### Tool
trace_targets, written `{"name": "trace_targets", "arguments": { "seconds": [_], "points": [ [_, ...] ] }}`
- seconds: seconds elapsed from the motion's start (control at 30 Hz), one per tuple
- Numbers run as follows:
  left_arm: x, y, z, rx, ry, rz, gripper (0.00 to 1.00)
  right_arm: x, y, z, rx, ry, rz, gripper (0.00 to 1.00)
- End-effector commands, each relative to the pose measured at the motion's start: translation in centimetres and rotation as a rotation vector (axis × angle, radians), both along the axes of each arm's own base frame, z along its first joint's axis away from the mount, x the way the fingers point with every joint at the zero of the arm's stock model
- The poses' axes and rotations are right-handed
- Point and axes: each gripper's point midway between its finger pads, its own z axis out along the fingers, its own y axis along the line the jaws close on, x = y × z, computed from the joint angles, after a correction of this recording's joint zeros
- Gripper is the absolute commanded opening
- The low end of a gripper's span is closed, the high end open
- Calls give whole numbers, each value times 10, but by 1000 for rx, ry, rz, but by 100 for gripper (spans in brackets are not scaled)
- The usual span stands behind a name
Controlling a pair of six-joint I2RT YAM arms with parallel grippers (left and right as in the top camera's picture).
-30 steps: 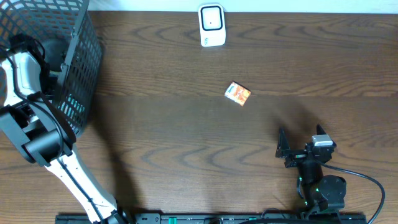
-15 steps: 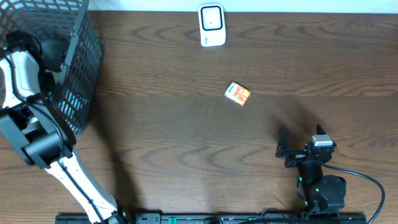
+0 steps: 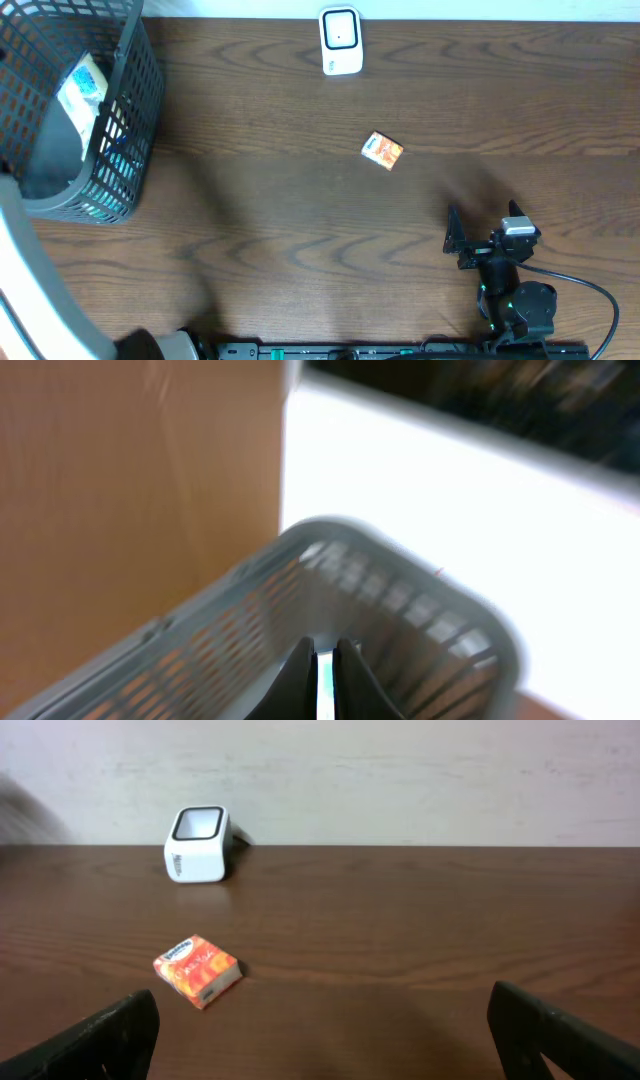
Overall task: Scan the item barcode
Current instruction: 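Reach into the basket and grasp the white-and-blue snack bag with the left gripper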
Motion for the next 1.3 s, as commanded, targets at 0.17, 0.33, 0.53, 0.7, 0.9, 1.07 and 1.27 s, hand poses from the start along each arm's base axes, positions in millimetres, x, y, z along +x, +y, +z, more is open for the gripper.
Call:
{"name": "trace_targets", "arguments": {
  "seconds": [0.17, 0.33, 0.53, 0.7, 0.9, 1.07, 1.27],
  "points": [
    [-2, -14, 1, -23, -8, -36, 46, 0, -1, -1, 10, 3, -7, 99],
    [17, 2, -53, -40, 167, -40, 84, 0, -1, -1, 10, 4, -7, 99],
    [50, 18, -121, -121, 313, -44, 98, 0, -1, -1, 10, 4, -7, 99],
    [72, 30, -171, -155, 406, -54, 98, 0, -1, -1, 10, 4, -7, 99],
    [98, 44, -227, -108, 520, -115, 98, 0, -1, -1, 10, 3, -7, 99],
    [109, 46, -267, -135, 581, -146, 98, 0, -1, -1, 10, 3, -7, 99],
    [121, 23, -319, -234, 640, -307, 98, 0, -1, -1, 10, 4, -7, 99]
  ]
}}
